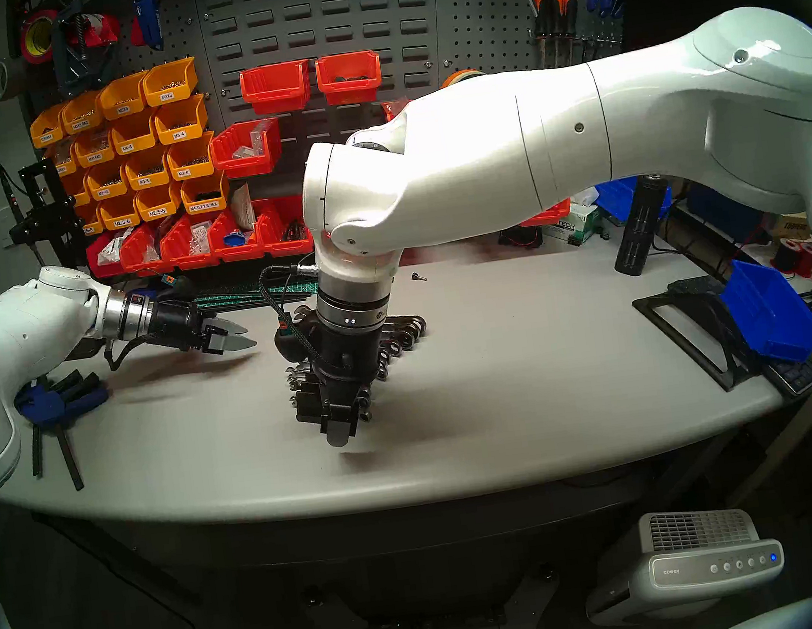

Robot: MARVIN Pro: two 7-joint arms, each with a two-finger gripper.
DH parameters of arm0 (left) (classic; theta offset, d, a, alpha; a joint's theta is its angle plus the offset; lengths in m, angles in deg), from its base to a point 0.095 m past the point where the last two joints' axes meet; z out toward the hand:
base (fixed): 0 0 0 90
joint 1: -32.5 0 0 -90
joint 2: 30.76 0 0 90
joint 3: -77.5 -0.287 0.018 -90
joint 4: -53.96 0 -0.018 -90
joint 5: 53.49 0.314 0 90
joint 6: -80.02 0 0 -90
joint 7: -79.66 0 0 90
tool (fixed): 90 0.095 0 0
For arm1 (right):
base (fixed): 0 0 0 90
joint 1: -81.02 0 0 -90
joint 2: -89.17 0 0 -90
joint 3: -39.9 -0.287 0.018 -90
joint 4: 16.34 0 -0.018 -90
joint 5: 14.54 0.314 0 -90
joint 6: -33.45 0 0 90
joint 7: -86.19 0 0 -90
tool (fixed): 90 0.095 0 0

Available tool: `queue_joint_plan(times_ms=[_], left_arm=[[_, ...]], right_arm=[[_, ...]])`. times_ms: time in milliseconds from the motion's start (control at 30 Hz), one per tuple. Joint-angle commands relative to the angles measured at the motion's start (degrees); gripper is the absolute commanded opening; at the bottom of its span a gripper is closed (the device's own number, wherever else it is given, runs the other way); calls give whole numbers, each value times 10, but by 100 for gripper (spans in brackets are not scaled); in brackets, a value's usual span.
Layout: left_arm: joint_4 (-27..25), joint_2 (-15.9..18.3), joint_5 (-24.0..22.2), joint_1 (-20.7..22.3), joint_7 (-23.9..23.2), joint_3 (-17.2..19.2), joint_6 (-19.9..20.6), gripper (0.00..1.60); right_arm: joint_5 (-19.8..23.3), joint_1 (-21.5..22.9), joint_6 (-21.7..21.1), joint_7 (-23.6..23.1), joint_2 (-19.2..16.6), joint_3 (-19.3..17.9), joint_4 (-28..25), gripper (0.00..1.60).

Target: Put the wrenches on the table into the correct slot in the case

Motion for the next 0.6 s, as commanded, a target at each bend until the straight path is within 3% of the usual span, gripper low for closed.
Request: queue_joint_plan(times_ms=[0,267,567], left_arm=[[1,-1,-1,16,-1,6,-1,160],[1,-1,-1,15,-1,6,-1,160],[0,-1,-1,15,0,6,-1,160]], right_arm=[[-7,35,0,-10,-11,-13,3,160],[-18,59,-1,-21,-25,-17,2,160],[-37,101,3,-23,-69,-20,2,160]])
